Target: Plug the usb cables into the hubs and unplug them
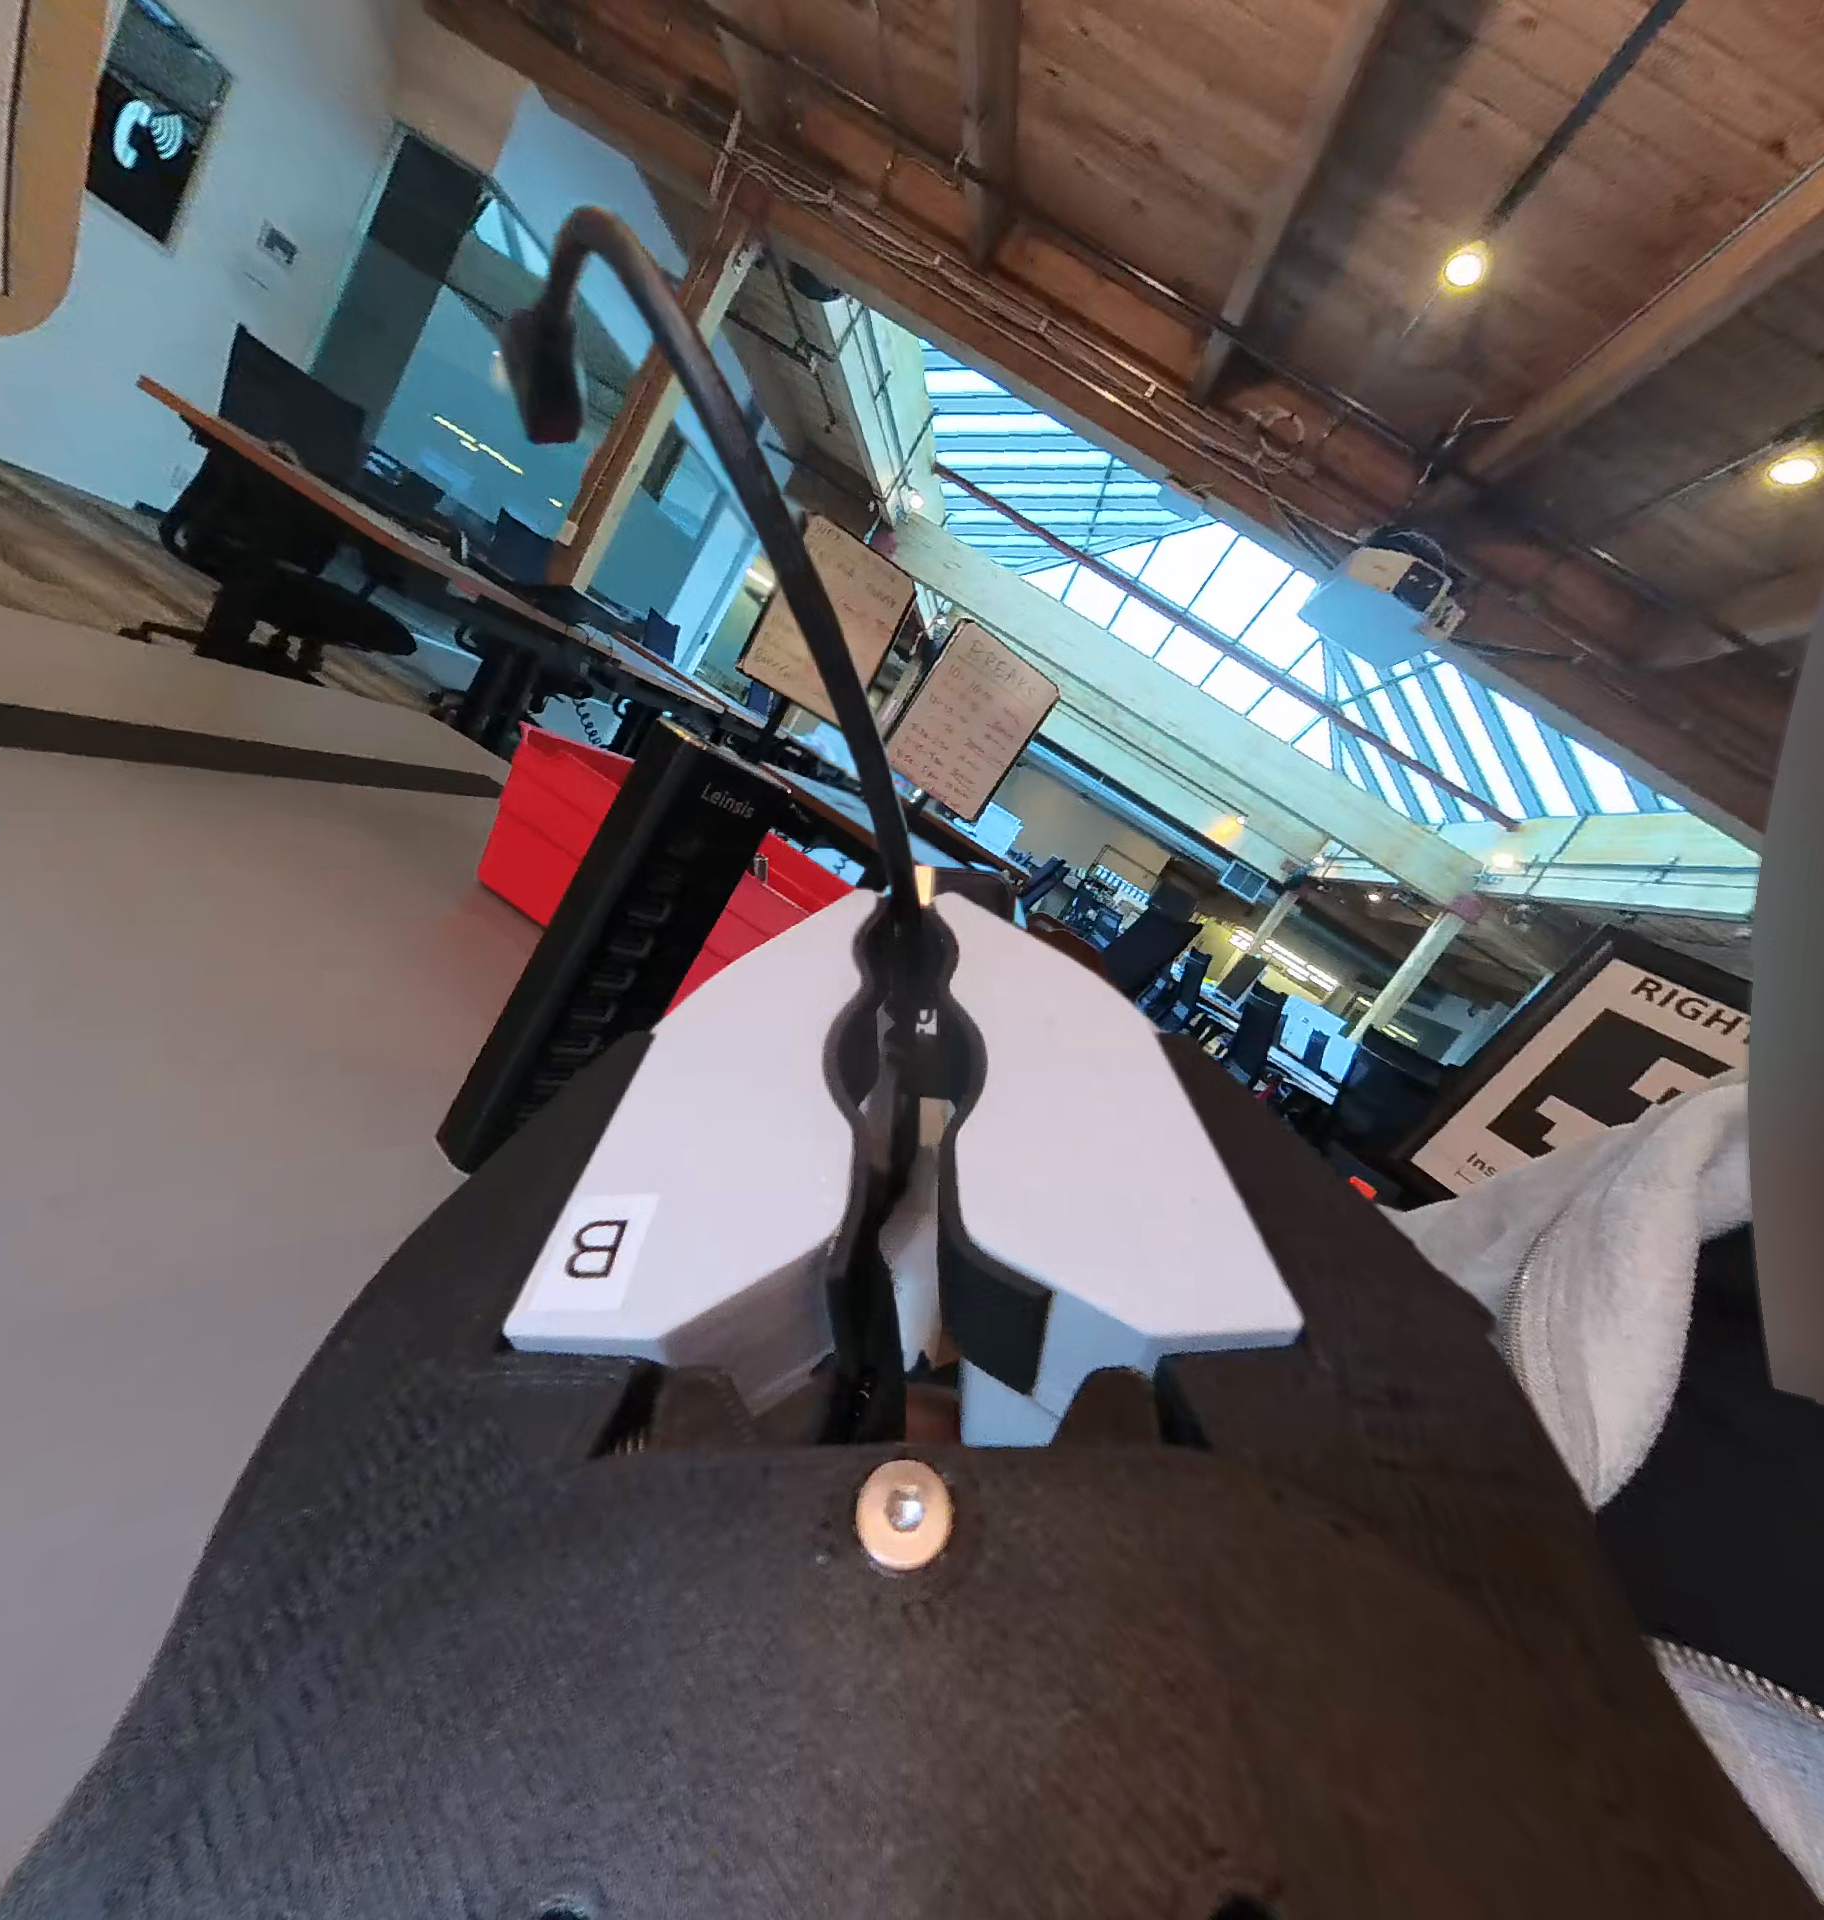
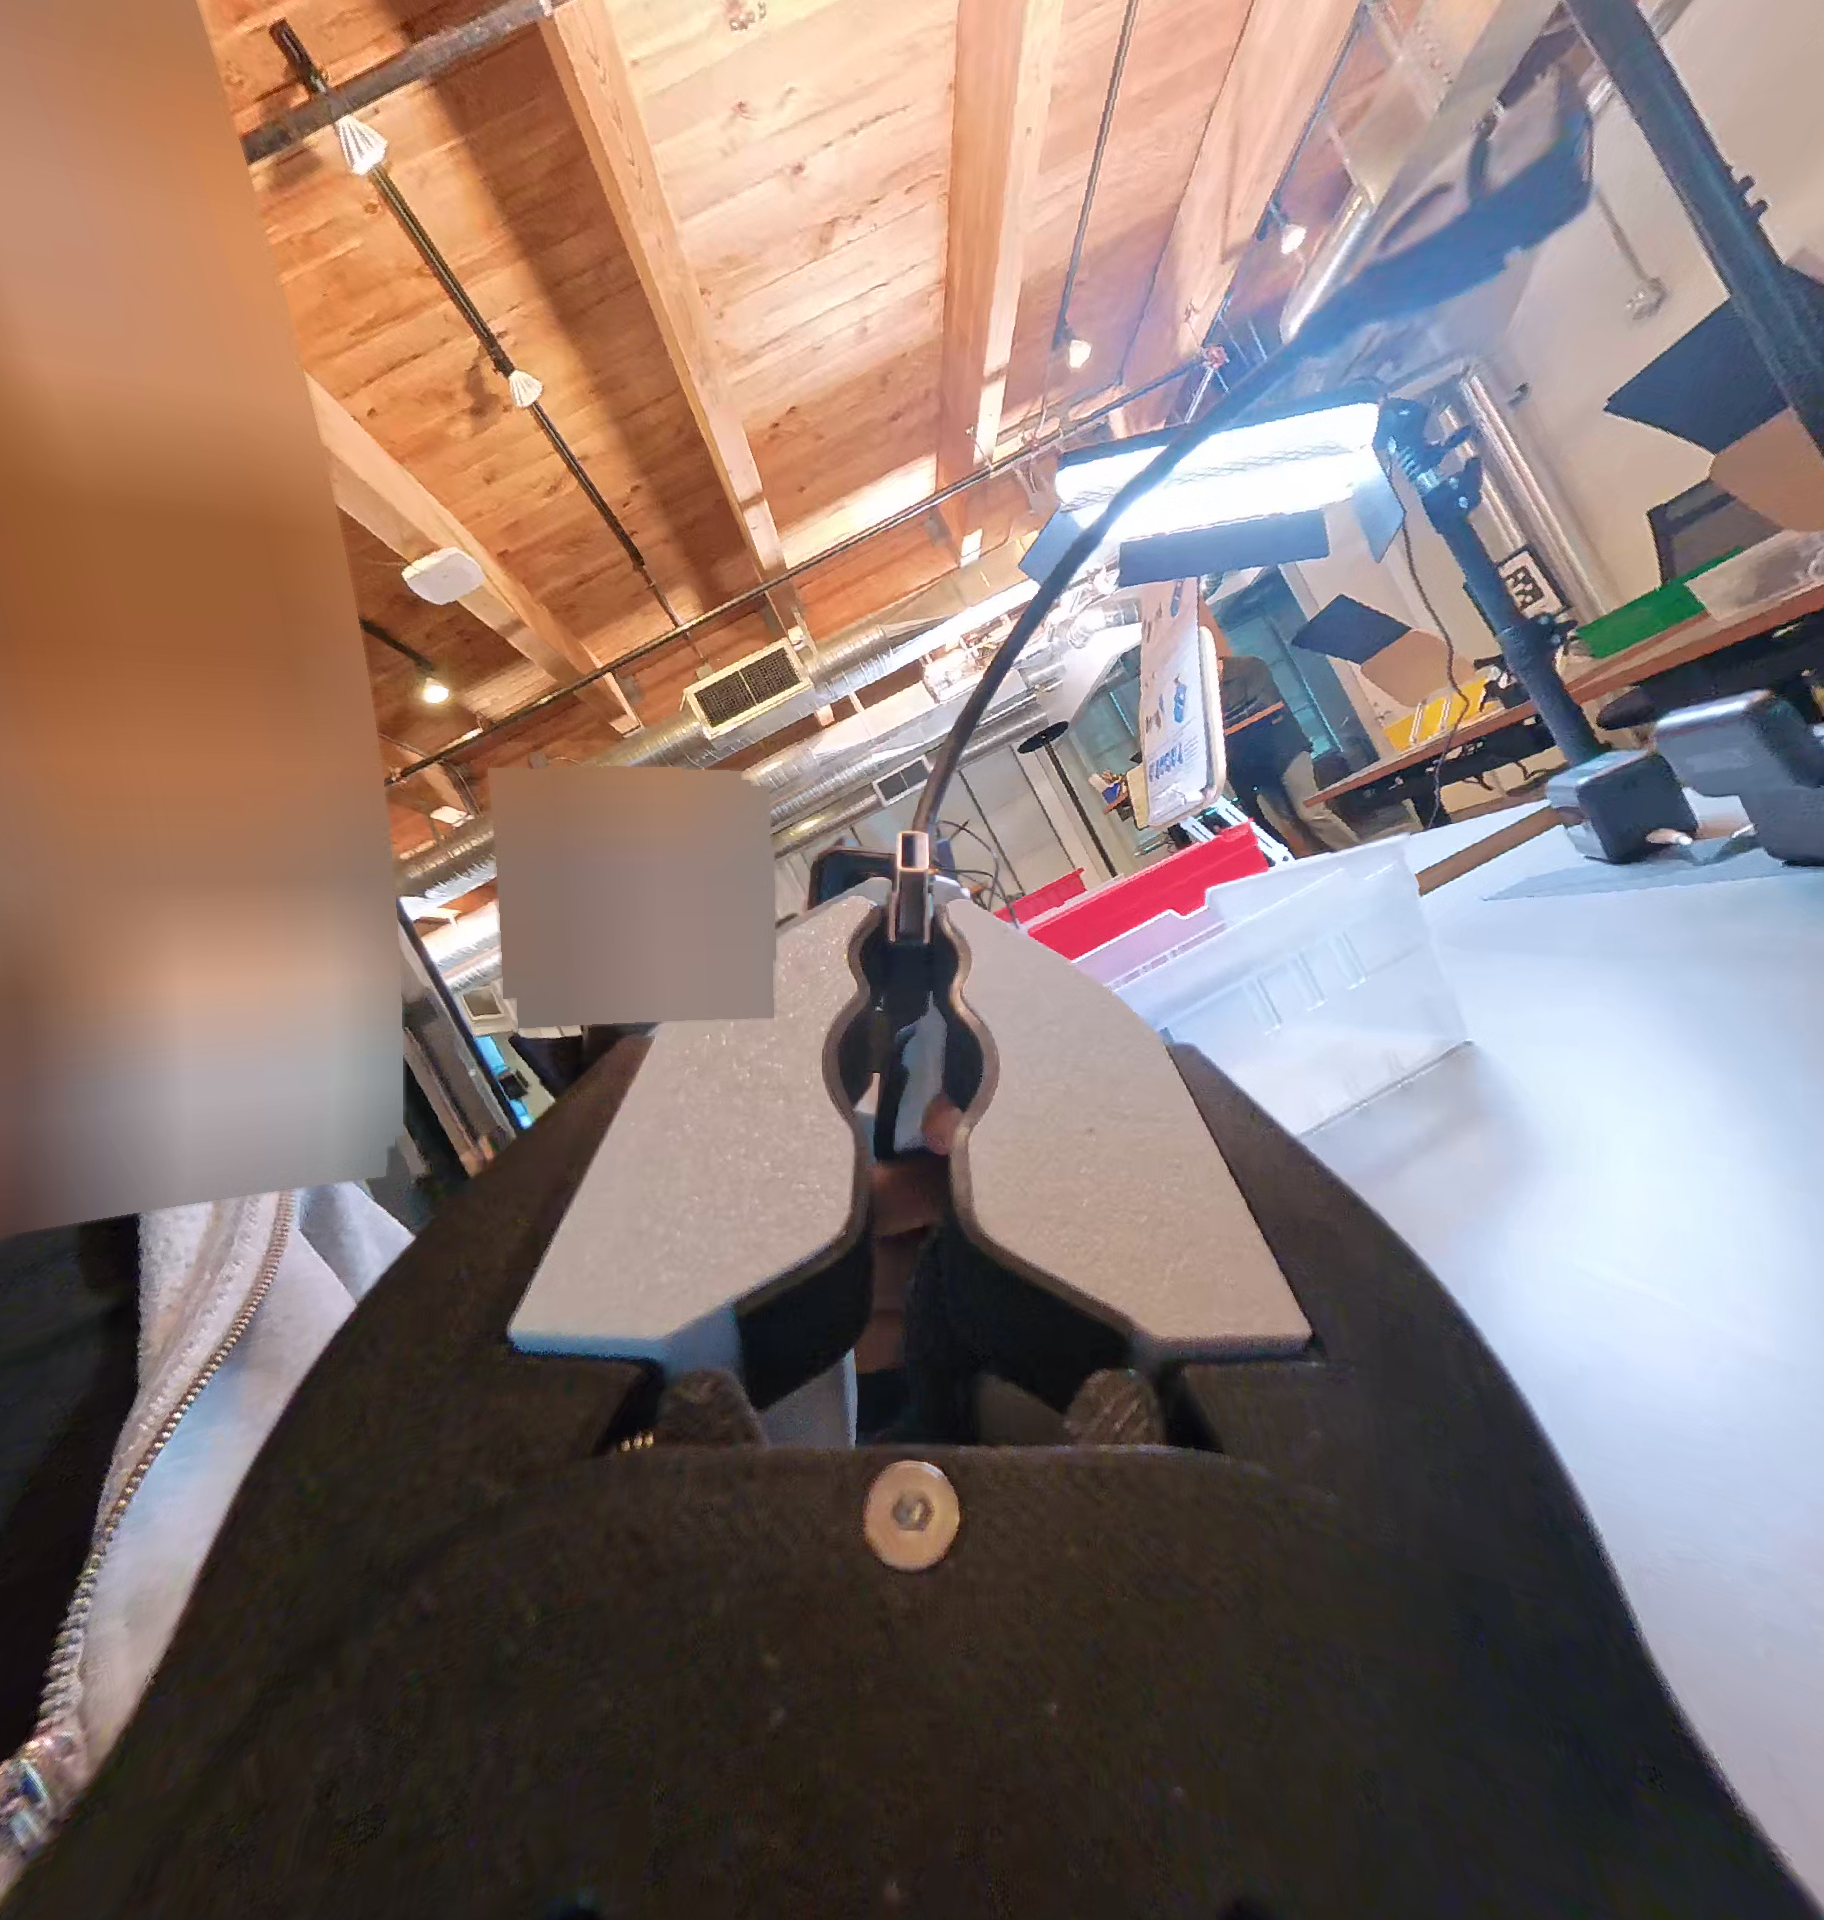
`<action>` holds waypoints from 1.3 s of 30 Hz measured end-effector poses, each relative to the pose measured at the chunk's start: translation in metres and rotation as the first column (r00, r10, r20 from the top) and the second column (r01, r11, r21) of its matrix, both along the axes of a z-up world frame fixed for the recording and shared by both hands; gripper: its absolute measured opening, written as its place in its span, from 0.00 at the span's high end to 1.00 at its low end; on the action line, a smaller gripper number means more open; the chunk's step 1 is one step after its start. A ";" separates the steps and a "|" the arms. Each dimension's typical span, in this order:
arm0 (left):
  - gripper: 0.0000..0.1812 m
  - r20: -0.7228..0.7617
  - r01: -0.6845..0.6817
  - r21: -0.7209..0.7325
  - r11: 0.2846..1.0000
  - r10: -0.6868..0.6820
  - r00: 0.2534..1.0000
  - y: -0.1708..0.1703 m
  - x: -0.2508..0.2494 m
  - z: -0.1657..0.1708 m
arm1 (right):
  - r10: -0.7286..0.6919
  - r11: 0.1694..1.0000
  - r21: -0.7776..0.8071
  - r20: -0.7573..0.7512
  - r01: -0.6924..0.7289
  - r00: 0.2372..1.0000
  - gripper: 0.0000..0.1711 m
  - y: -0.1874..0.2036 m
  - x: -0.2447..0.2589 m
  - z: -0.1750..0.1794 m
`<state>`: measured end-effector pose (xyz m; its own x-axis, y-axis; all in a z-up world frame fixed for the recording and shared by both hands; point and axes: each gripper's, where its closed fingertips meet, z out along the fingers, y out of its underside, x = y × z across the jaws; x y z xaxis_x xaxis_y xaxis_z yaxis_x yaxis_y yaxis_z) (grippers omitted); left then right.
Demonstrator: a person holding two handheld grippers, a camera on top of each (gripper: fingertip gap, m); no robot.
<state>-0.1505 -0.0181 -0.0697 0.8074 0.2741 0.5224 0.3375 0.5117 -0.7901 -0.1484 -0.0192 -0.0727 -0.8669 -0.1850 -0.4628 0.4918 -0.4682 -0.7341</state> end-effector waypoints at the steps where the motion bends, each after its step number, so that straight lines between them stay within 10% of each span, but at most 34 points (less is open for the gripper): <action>1: 0.97 -0.004 0.010 0.013 1.000 -0.010 1.000 0.000 0.001 0.001 | -0.007 1.000 0.005 -0.021 0.007 1.000 0.95 0.000 0.001 0.001; 8: 0.97 -0.062 0.049 0.015 0.999 -0.048 0.997 -0.003 0.009 0.010 | -0.100 0.995 0.007 -0.198 0.103 0.975 0.89 0.006 0.010 0.011; 18: 0.82 -0.011 0.058 -0.060 0.996 -0.059 0.998 0.006 0.005 -0.002 | 0.016 0.999 -0.036 -0.003 -0.016 1.000 0.96 0.009 0.000 0.006; 32: 0.95 -0.056 0.092 -0.134 0.987 -0.100 0.993 0.017 0.013 -0.008 | -0.086 0.996 0.022 -0.170 0.091 0.982 0.95 0.004 0.008 0.006; 39: 0.95 -0.405 -0.304 -0.329 0.894 0.157 0.901 -0.001 0.004 0.002 | -0.227 0.971 0.004 -0.310 0.240 0.923 0.92 0.014 0.004 0.016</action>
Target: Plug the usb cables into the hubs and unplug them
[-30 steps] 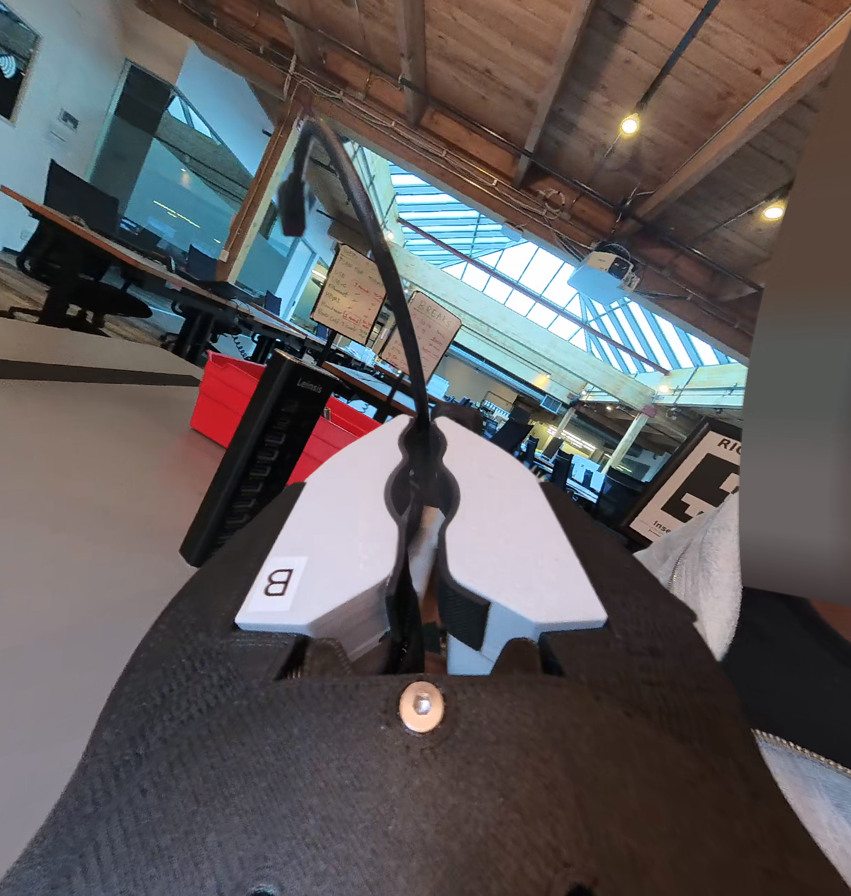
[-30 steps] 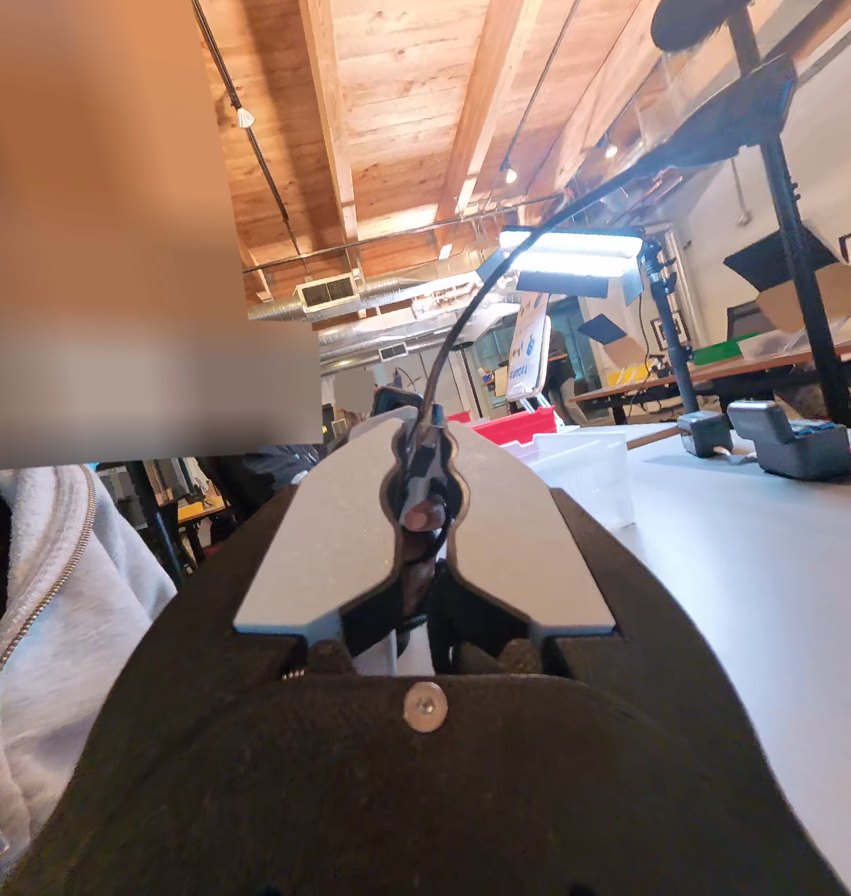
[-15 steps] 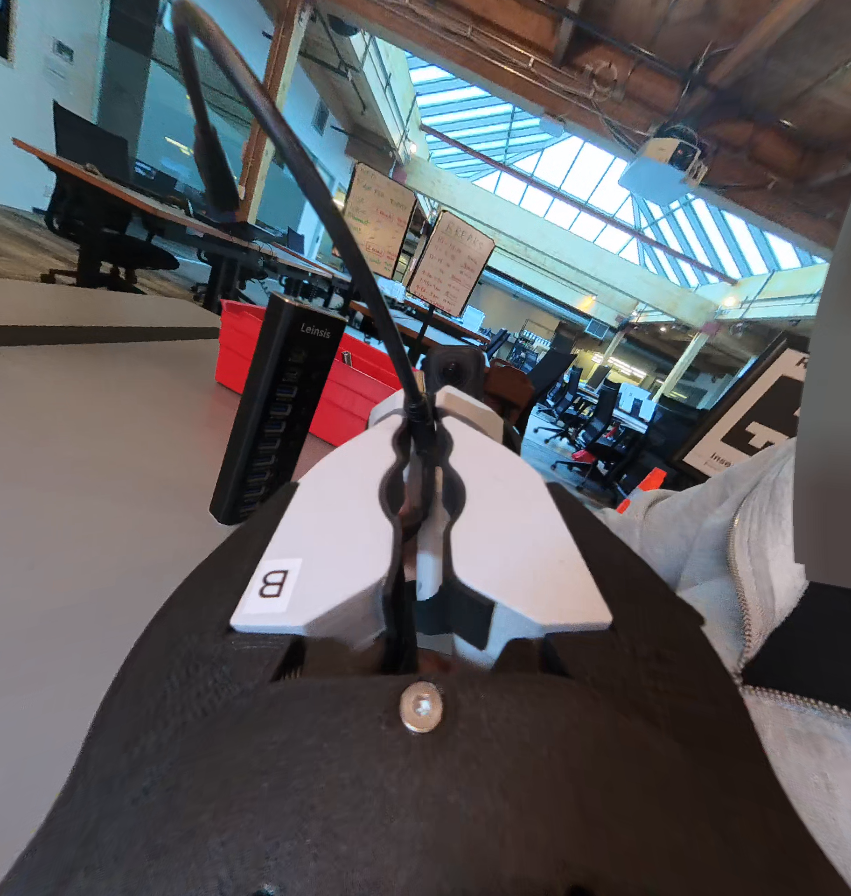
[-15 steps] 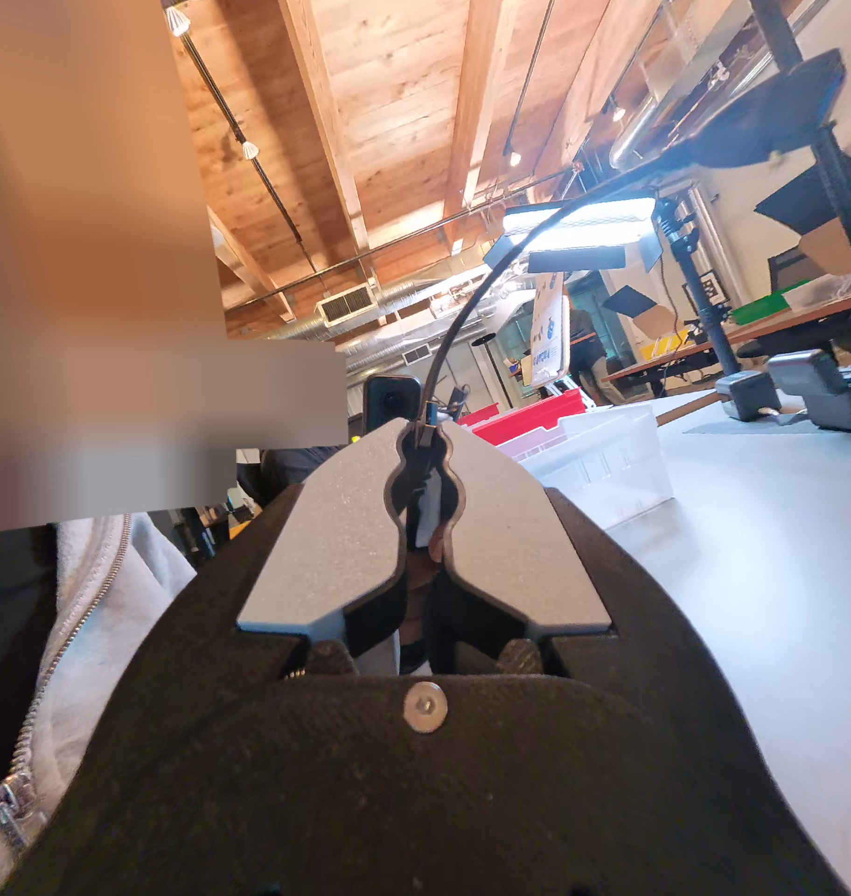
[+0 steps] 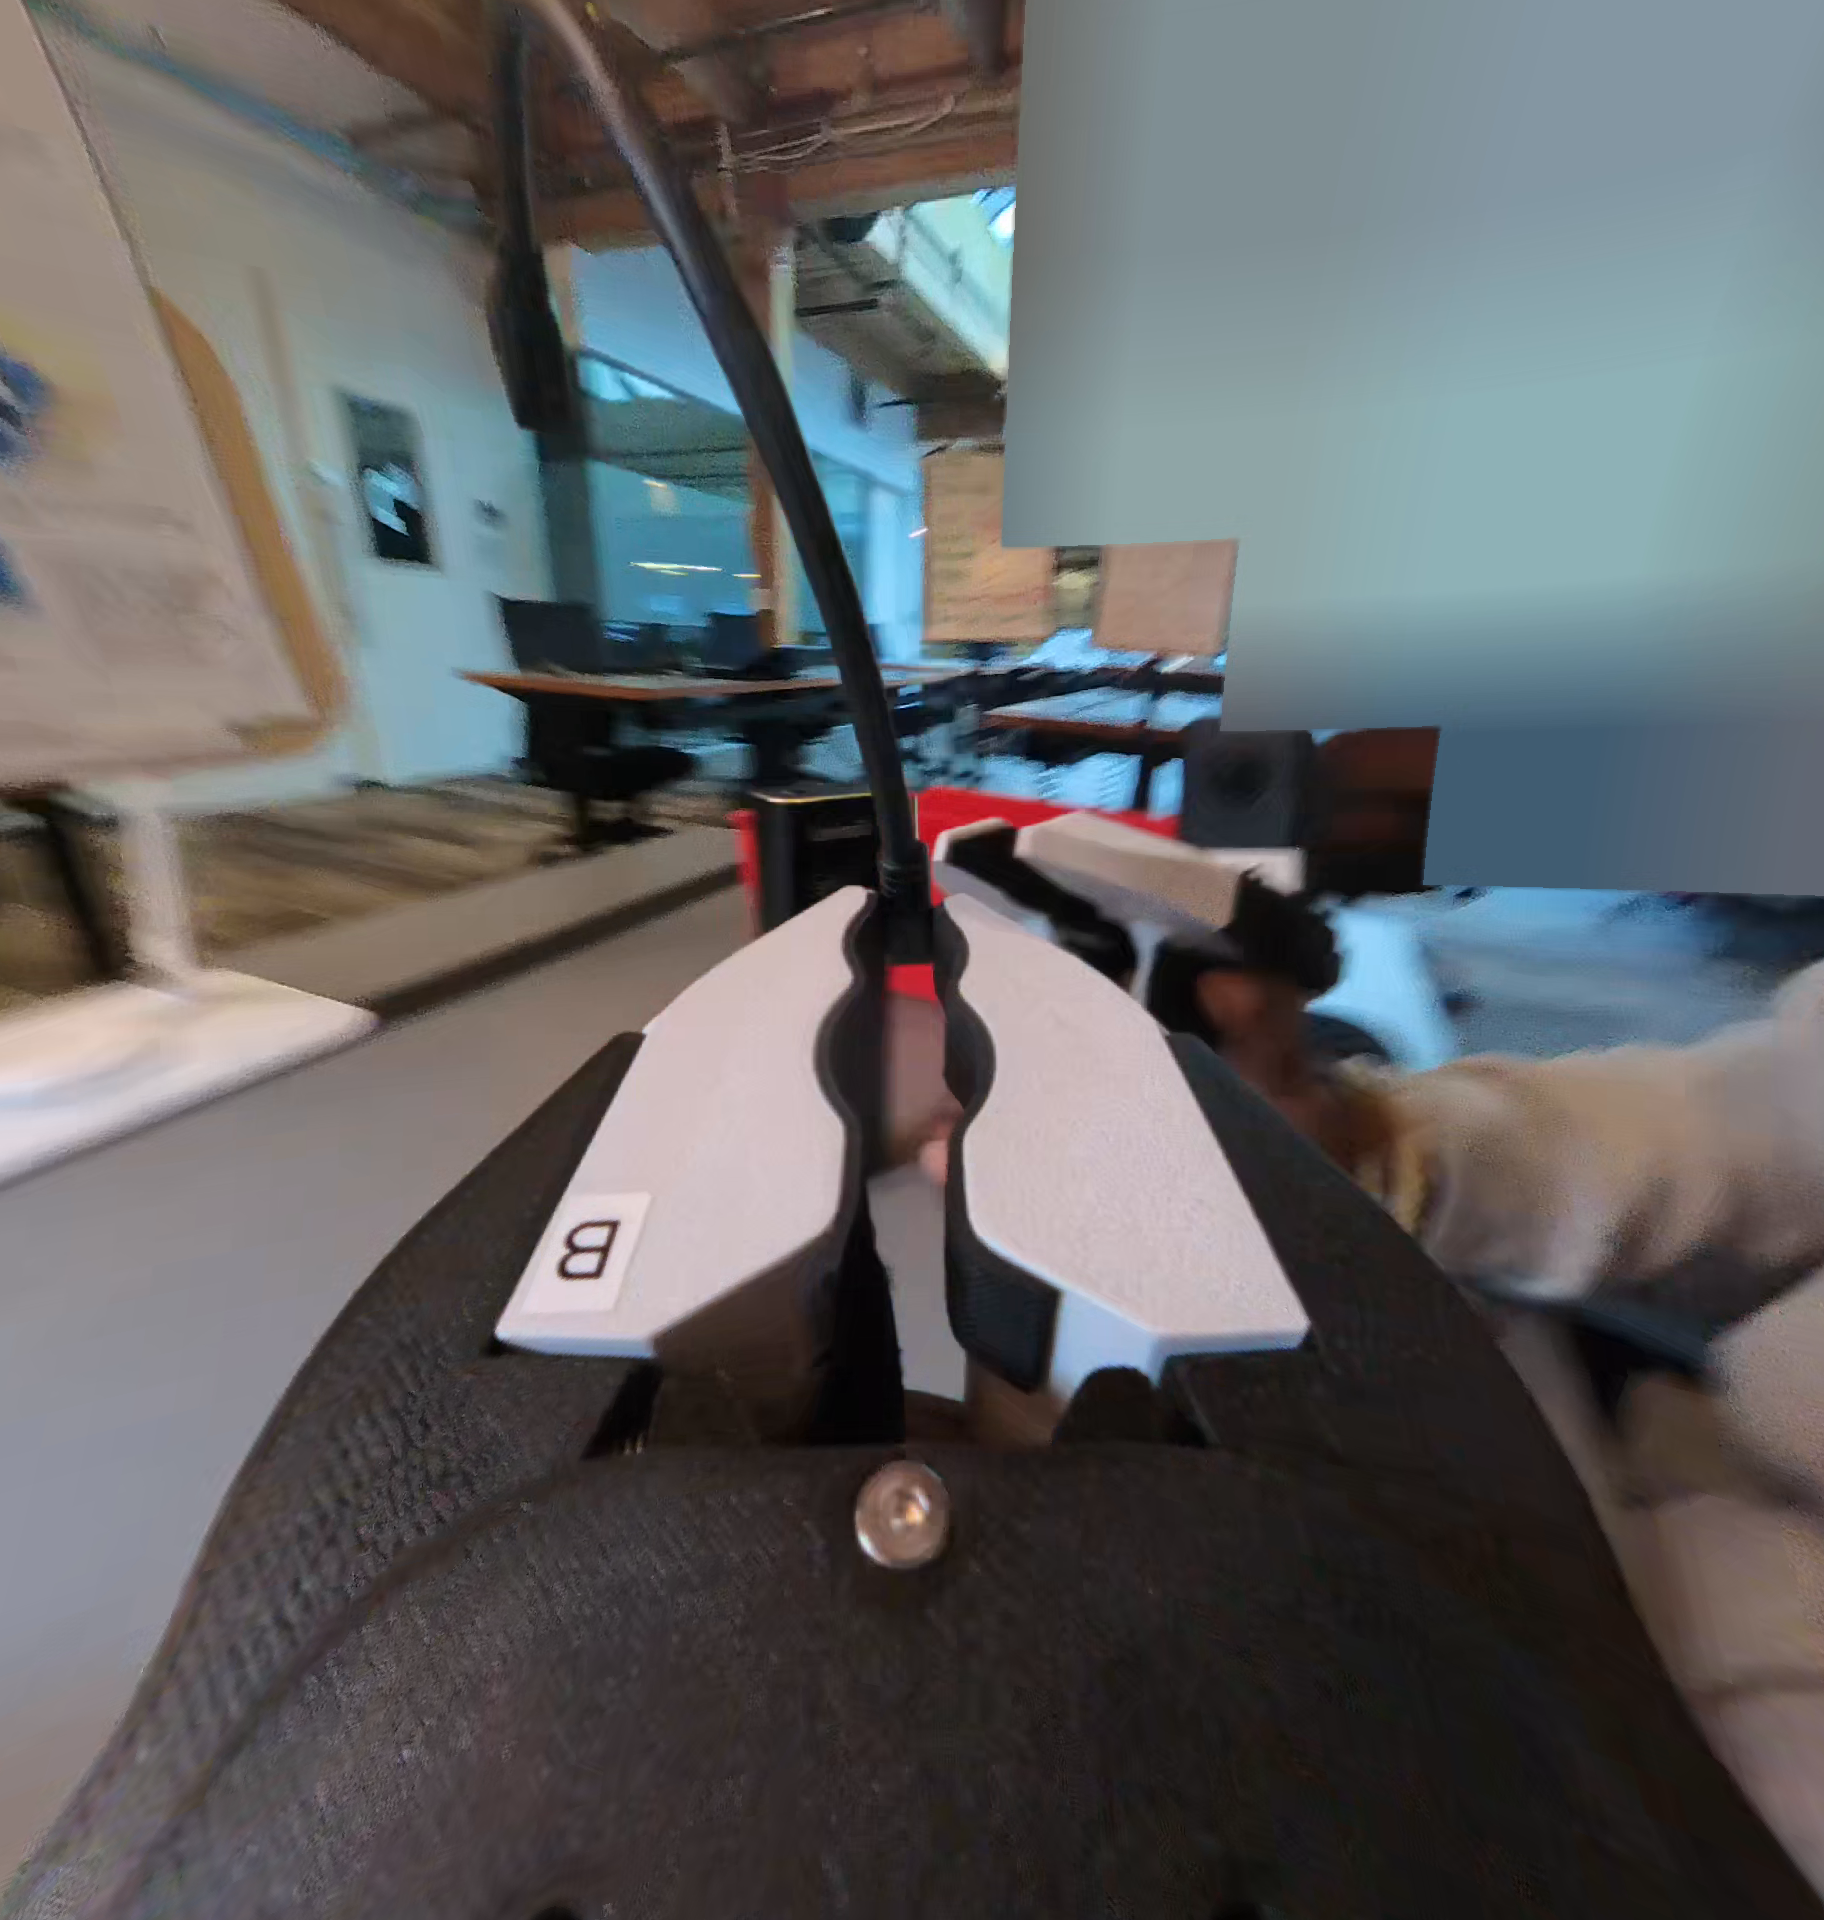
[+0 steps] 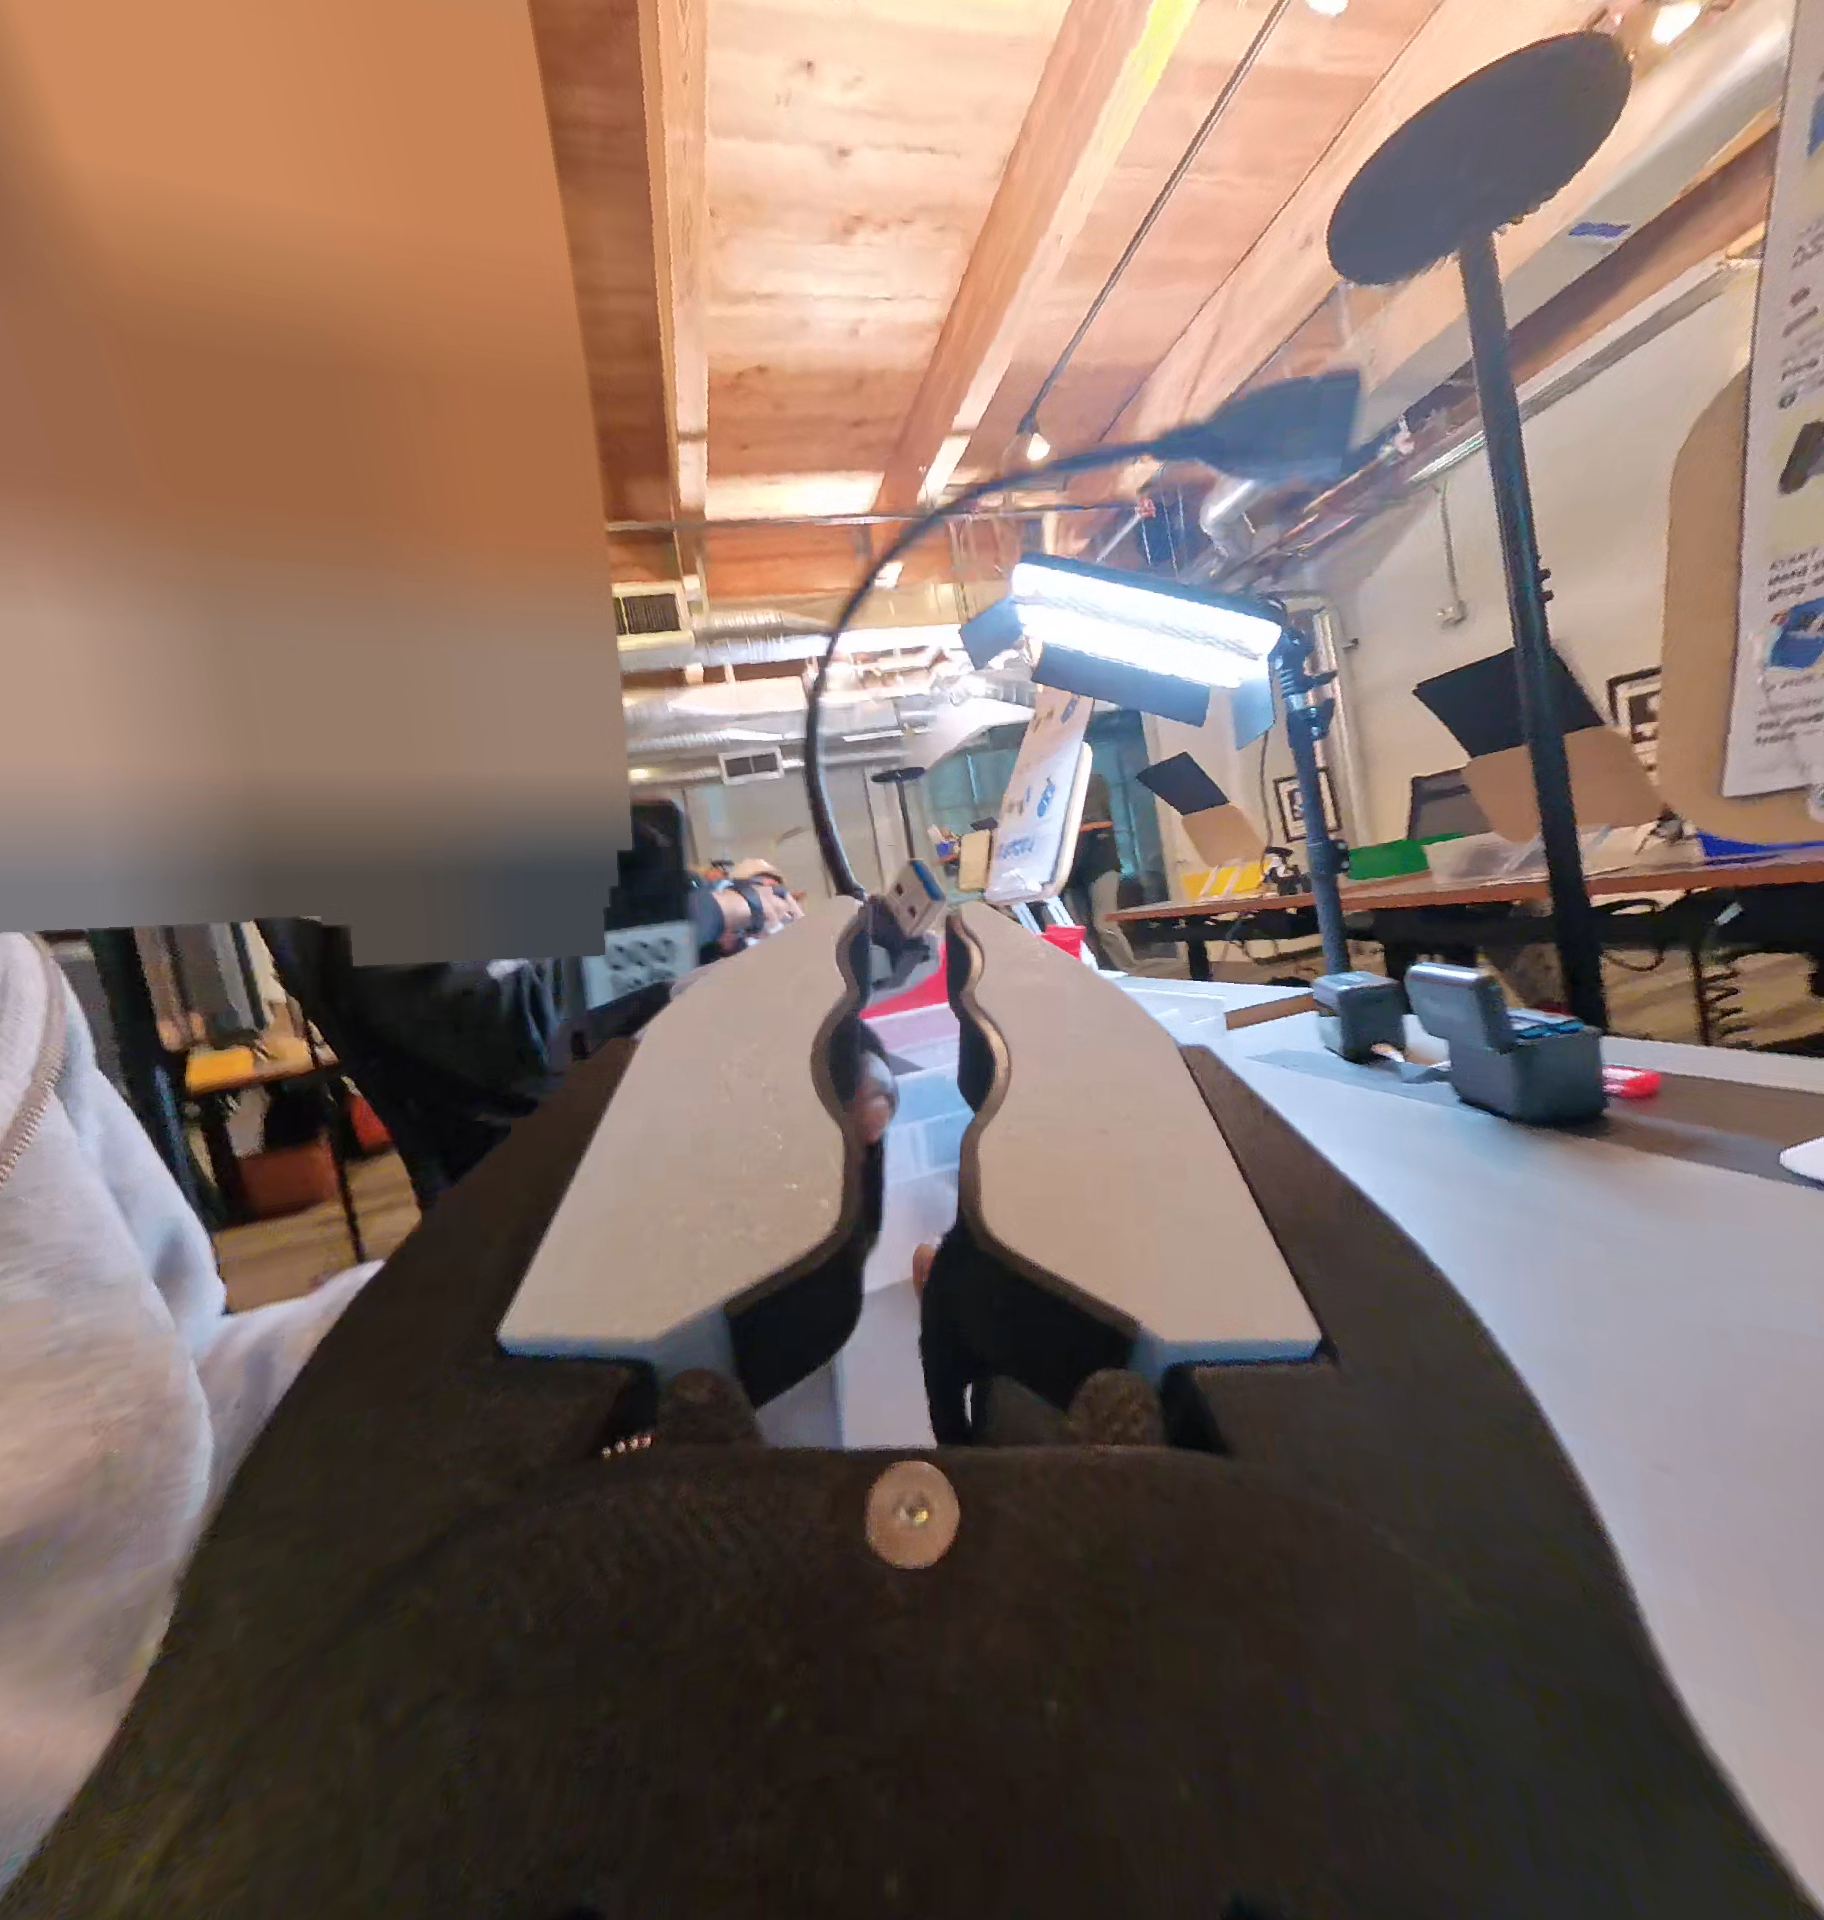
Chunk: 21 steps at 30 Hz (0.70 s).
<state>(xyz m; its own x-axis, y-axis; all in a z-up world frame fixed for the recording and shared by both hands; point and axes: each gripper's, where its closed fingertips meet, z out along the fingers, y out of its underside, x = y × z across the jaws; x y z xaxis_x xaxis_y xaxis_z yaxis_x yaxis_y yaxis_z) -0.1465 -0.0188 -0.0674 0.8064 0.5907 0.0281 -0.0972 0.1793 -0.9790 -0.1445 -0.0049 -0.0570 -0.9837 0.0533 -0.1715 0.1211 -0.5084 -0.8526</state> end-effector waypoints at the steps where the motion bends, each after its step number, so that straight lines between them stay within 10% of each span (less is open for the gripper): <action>1: 0.95 -0.079 -0.064 -0.071 0.995 0.059 0.995 -0.001 0.000 0.001 | -0.019 1.000 0.015 -0.028 0.019 0.999 0.91 0.000 0.000 0.001; 8: 0.95 -0.240 -0.080 -0.174 0.981 0.036 0.970 0.004 0.011 0.004 | 0.003 0.995 0.102 -0.148 0.012 0.989 0.84 -0.005 0.010 0.000; 12: 0.95 -0.664 -0.427 -0.256 0.867 0.163 0.729 -0.006 0.025 0.027 | 0.137 0.981 0.131 0.038 -0.141 0.990 0.85 0.004 0.002 0.001; 21: 0.95 -0.789 -0.564 -0.417 0.713 0.024 0.614 0.003 0.024 0.005 | 0.292 0.934 0.187 0.090 -0.304 0.952 0.81 -0.005 0.022 -0.006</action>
